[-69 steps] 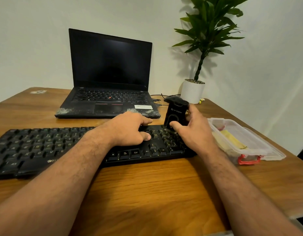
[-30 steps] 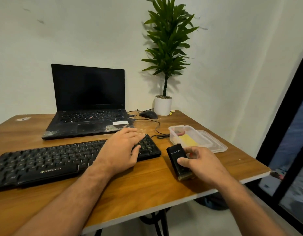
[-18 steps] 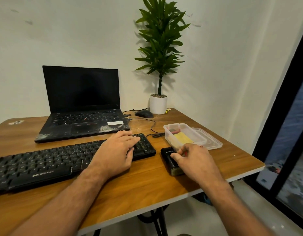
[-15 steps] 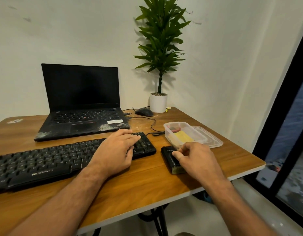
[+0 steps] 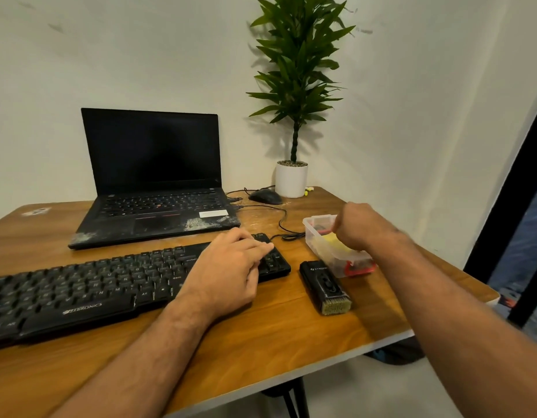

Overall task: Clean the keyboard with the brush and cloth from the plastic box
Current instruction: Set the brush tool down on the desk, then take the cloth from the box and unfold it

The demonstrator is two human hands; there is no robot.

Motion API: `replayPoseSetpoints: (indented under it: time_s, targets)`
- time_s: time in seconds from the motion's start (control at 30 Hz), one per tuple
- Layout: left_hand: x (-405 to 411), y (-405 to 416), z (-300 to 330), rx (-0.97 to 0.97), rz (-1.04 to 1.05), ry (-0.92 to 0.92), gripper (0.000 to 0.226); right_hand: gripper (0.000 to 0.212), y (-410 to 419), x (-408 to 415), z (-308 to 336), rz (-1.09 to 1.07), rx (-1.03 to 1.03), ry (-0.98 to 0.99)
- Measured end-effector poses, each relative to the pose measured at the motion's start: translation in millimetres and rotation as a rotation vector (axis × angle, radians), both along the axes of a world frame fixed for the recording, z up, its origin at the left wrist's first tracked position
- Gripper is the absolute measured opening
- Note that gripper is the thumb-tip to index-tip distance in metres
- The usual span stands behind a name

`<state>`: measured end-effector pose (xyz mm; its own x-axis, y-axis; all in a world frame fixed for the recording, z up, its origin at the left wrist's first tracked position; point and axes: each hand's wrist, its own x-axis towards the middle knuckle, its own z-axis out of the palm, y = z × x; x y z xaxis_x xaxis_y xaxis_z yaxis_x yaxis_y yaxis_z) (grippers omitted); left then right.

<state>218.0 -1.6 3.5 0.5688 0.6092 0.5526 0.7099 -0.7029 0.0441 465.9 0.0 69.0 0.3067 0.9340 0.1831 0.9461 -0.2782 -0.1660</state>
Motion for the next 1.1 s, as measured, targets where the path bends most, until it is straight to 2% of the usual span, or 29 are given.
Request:
replayPoseSetpoints:
  time_s: [0.2,0.33,0.5,0.57,0.7,0.8,0.93,1.03,1.1]
  targets:
    - [-4.1,0.3,0.8,-0.001,0.008,-0.053,0.053,0.020,22.1,-6.4,-7.6,0.035,-0.144,-0.183]
    - [-0.6,0.4,0.1,0.004,-0.011,-0.060,0.055,0.022,25.4,-3.2,-11.1,-0.020,-0.234,-0.114]
    - [-0.4,-0.3,0.2,0.029,-0.011,-0.056,0.054,0.020,30.7,2.2,-11.8,-0.053,-0.252,0.016]
    - [-0.7,-0.5,0.2,0.040,-0.014,-0.063,0.054,0.010,32.4,4.7,-13.0,-0.048,-0.242,0.026]
    - [-0.8,-1.1,-0.5,0.065,-0.039,-0.057,0.052,0.008,31.6,3.8,-11.5,-0.028,-0.224,0.020]
    - [-1.1,-1.6,-0.8,0.074,-0.053,-0.062,0.056,0.017,28.7,2.9,-9.7,-0.008,-0.200,-0.028]
    - [-3.0,-2.3,0.0,0.030,-0.041,-0.155,0.057,0.020,15.0,4.3,0.1,0.025,-0.082,0.014]
    - [-4.0,-1.7,-1.5,0.004,-0.020,-0.269,0.058,0.021,-2.8,-0.4,11.4,0.079,0.139,0.051]
    - [-5.5,-2.6,-0.5,-0.027,-0.021,-0.298,0.065,0.019,-19.7,-8.0,16.5,0.146,0.320,0.148]
